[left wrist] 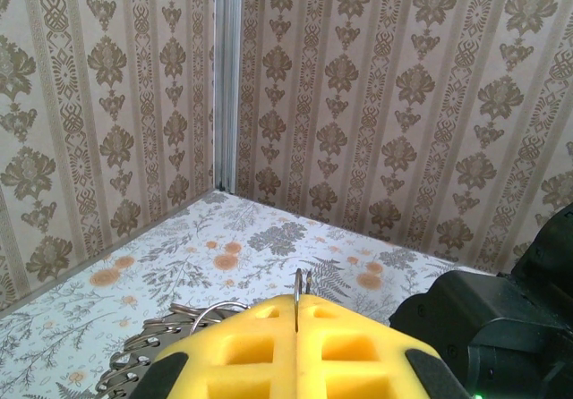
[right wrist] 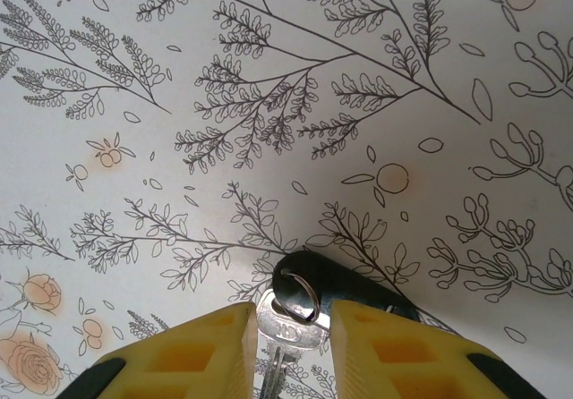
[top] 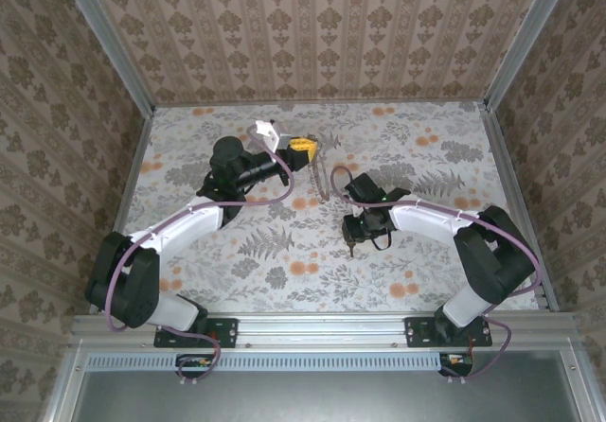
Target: Put the keys on the keyring
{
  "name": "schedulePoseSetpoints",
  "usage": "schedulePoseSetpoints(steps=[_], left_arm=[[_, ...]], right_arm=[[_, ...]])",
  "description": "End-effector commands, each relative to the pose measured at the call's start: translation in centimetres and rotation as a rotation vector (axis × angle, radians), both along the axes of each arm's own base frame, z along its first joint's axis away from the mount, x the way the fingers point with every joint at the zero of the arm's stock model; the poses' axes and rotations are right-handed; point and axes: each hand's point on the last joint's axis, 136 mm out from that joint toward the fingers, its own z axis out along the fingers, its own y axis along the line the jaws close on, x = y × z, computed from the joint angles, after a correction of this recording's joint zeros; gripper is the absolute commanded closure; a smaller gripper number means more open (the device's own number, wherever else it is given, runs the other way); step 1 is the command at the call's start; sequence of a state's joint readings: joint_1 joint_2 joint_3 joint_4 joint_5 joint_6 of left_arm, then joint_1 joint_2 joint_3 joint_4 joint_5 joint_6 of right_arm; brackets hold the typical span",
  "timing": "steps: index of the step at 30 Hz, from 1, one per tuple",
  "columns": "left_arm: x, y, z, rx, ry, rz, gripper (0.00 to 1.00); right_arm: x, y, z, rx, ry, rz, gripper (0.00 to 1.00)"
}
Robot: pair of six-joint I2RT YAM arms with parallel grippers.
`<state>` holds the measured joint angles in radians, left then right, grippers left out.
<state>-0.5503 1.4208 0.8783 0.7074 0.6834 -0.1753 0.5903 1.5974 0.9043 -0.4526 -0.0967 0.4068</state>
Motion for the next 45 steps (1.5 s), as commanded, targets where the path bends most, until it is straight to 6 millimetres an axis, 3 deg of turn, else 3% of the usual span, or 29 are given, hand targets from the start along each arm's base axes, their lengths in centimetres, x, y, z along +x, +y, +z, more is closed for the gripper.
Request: schedulePoseSetpoints(steps=[1, 15, 45], left_arm=[[-0.4, -0.1, 1.8, -0.041, -0.064, -0.004, 1.0], [-0.3, 0.0, 1.8, -0.042, -0.067, -0.001, 1.0], [-0.1, 0.0, 1.4, -0.041, -0.062, 0.009, 1.0]], right_arm=[[-0.7, -0.3, -1.1, -0.028, 0.036, -0.015, 0.7], [-1.0, -0.2, -2.3, -0.036, 0.061, -0.013, 0.71], [-0.5, 1.0, -0.7, -0.009, 0.033, -0.003, 0.76]])
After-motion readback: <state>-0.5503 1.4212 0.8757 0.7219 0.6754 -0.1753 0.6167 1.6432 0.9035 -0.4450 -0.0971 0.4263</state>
